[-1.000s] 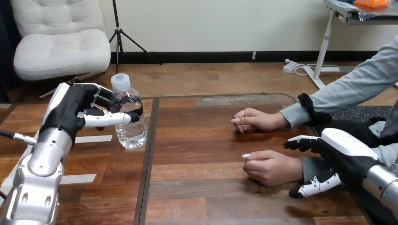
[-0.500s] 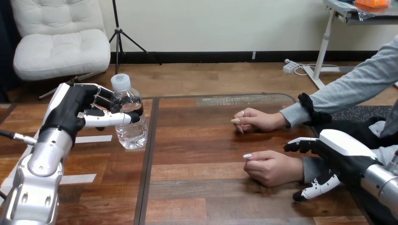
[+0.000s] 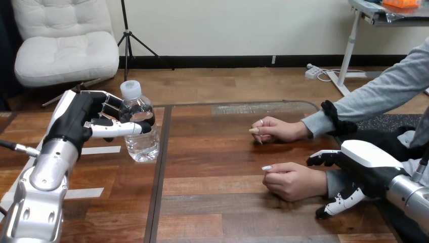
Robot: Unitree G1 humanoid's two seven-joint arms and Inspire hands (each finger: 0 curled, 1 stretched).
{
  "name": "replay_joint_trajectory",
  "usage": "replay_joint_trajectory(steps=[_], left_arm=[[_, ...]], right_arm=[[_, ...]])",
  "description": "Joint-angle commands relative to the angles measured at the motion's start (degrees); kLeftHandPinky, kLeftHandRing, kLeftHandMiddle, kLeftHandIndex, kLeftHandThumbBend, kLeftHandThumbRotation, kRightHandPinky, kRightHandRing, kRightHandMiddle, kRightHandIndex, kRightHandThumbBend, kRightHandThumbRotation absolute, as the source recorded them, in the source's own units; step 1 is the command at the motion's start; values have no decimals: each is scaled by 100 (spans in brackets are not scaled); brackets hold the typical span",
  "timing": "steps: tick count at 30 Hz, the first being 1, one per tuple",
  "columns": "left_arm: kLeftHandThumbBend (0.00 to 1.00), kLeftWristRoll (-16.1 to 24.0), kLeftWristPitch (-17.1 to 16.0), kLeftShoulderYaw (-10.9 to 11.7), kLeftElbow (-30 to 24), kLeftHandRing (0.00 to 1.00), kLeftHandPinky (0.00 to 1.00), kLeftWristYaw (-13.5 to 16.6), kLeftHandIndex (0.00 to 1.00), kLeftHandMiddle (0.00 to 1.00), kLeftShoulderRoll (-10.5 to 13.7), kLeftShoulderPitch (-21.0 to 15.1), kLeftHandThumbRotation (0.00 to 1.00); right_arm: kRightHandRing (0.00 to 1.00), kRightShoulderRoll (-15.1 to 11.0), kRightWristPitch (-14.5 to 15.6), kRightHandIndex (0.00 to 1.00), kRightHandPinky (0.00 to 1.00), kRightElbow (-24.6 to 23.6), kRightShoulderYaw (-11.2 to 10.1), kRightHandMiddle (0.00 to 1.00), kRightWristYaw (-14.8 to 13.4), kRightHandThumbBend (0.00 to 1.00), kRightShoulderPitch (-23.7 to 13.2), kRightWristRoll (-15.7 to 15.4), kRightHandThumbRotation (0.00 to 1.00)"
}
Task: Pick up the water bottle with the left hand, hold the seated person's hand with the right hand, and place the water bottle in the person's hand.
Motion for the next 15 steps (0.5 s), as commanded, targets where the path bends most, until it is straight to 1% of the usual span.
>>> replay_joint_trajectory(steps=[1,5,8,12,15], left_arm=[[64,-21,-118,168,-467,38,32,9,43,43,182,-210,0],[64,-14,-109,169,-483,38,32,8,43,43,185,-202,0],[64,-14,-138,173,-482,38,32,0,43,43,195,-191,0],[64,-5,-102,175,-516,38,32,1,43,43,195,-183,0],[64,6,-79,173,-536,39,33,4,43,44,194,-180,0]], right_arm=[[82,-145,54,80,81,86,97,83,-217,100,-568,-80,27],[81,-141,30,79,80,152,155,82,-331,100,-623,-138,26],[81,-148,63,79,80,197,226,82,-345,100,-686,-187,27],[80,-132,35,79,79,277,259,81,-414,100,-746,-195,26],[80,-136,91,79,79,309,323,81,-412,100,-807,-259,29]])
